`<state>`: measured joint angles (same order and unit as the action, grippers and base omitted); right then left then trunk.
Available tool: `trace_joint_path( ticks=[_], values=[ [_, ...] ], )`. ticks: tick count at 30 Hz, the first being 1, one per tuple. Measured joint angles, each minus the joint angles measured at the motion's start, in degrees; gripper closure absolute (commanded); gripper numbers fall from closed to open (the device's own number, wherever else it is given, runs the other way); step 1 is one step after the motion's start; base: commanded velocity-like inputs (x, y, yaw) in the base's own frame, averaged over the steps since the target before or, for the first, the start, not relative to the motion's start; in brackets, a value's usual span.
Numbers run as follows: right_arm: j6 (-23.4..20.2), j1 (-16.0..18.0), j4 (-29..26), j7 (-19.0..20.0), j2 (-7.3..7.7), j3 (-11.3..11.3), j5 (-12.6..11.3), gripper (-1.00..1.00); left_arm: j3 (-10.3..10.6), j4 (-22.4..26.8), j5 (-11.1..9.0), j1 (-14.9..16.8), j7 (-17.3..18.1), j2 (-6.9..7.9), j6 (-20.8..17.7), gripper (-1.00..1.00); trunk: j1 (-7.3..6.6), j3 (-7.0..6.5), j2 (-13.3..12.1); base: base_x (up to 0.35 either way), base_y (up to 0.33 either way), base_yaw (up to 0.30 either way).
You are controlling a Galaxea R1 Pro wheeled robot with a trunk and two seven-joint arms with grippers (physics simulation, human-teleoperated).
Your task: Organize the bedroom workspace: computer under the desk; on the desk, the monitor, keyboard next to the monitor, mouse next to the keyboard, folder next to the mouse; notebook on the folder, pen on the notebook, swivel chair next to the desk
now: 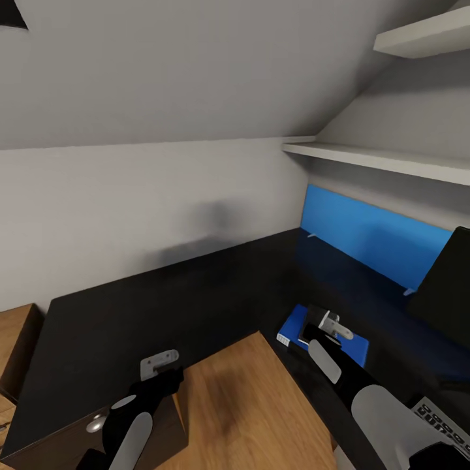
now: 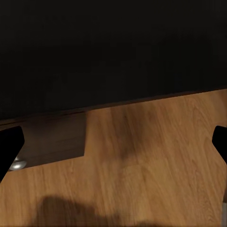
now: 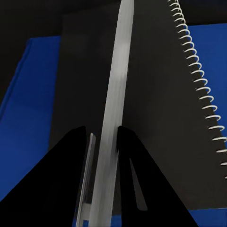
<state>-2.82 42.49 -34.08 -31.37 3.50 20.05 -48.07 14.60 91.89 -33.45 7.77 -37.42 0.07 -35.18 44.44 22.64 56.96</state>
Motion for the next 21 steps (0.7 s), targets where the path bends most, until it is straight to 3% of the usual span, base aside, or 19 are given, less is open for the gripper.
trace_joint_path(
  ticks=[17, 18, 21],
  values=[
    [0.0, 0.0, 0.0, 0.0, -0.08, 0.0, 0.0, 1.00, 0.6, -0.2, 0.0, 0.0, 0.0, 0.07, -0.1, -1.00, 0.00, 0.00, 0.0, 0.032, 0.000, 0.000],
    [0.0, 0.0, 0.0, 0.0, -0.08, 0.0, 0.0, -1.00, 0.6, -0.2, 0.0, 0.0, 0.0, 0.06, -0.1, -1.00, 0.00, 0.00, 0.0, 0.000, 0.000, 0.000],
    [0.0, 0.0, 0.0, 0.0, -0.08, 0.0, 0.0, -1.00, 0.6, -0.2, 0.0, 0.0, 0.0, 0.03, -0.1, -1.00, 0.00, 0.00, 0.0, 0.000, 0.000, 0.000]
  ],
)
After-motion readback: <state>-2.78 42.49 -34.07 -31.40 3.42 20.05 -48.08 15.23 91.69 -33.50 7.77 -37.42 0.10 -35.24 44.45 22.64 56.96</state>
